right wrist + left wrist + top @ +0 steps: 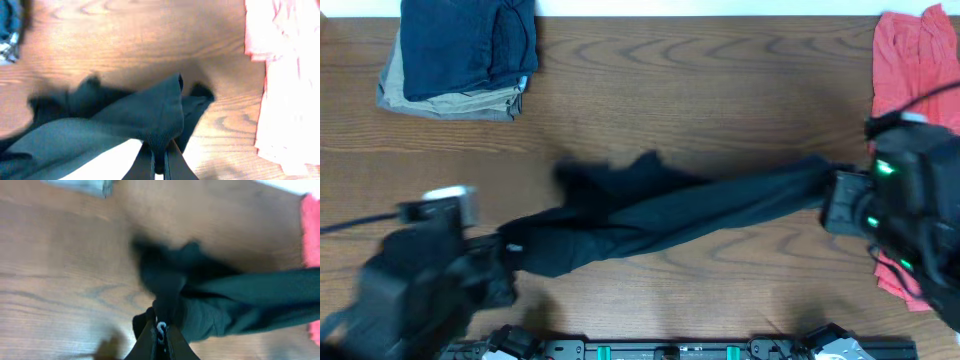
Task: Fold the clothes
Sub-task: 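Lift the t-shirt with both grippers, stretch it, and lay it flat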
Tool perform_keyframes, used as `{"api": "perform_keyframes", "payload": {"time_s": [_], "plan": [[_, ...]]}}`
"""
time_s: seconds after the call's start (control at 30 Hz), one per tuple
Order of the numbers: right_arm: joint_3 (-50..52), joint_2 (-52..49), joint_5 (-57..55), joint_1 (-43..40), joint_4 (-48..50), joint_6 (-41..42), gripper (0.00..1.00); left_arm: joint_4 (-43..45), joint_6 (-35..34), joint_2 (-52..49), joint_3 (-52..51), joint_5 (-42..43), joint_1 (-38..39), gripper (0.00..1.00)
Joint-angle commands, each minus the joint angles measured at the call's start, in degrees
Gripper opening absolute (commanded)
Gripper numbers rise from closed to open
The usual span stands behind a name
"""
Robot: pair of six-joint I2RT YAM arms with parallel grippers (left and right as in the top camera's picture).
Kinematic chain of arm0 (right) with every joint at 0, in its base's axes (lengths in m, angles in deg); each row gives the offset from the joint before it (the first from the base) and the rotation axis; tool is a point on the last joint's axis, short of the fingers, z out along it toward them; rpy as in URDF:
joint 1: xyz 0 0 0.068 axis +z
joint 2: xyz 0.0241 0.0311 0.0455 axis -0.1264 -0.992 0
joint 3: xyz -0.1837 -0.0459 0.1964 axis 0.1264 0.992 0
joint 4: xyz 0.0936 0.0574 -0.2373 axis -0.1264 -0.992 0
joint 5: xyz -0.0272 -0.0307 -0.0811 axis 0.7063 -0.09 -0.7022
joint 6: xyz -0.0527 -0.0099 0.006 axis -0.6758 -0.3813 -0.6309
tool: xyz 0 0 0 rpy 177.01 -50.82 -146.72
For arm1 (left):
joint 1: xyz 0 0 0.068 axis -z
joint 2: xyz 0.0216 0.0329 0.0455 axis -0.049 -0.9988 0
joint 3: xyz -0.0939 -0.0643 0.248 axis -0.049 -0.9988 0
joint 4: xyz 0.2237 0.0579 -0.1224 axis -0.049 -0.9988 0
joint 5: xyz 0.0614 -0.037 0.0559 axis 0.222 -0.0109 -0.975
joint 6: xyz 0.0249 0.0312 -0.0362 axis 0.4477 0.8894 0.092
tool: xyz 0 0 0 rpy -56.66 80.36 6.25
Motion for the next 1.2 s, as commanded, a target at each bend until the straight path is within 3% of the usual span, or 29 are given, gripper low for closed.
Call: {"api": "perform_keyframes", "payload": {"time_s": [0.0,0.27,0.47,0.73,1.0,1.07,1.13,1.17], "plan": [[-7.5,0.37,-1.31,-0.81,-2.01,-1.68,0.01,-2.47,-0.83,-1.49,10.1,-3.48,-0.02,0.06],[-20.46,0.37,-8.7,-0.81,-3.58,-1.62,0.01,-1.97,3.72,-6.67,30.08,-9.55,-0.02,0.06],[-20.79,-0.96,-17.53,-0.81,-2.71,2.54,0.01,3.98,6.82,-12.96,30.56,-11.96,-0.02,0.06],[-20.59,-10.78,-25.81,-1.7,3.32,3.1,0.01,10.6,7.1,-31.61,30.56,-19.69,-0.17,0.06],[-20.55,-27.96,-22.49,-13.62,12.07,3.08,0.01,24.72,8.57,-53.31,30.56,-19.61,-5.68,0.06],[-20.55,-32.83,-18.84,-16.74,15.19,3.02,0.09,27.98,8.57,-58.03,30.56,-19.58,-6.86,0.06],[-20.55,-38.23,-15.21,-19.47,18.91,2.51,0.24,31.65,8.55,-63.52,30.56,-19.58,-8.07,0.11],[-20.55,-40.83,-13.46,-20.57,20.74,1.79,0.38,33.03,8.57,-65.85,30.56,-19.56,-8.46,0.37]]}}
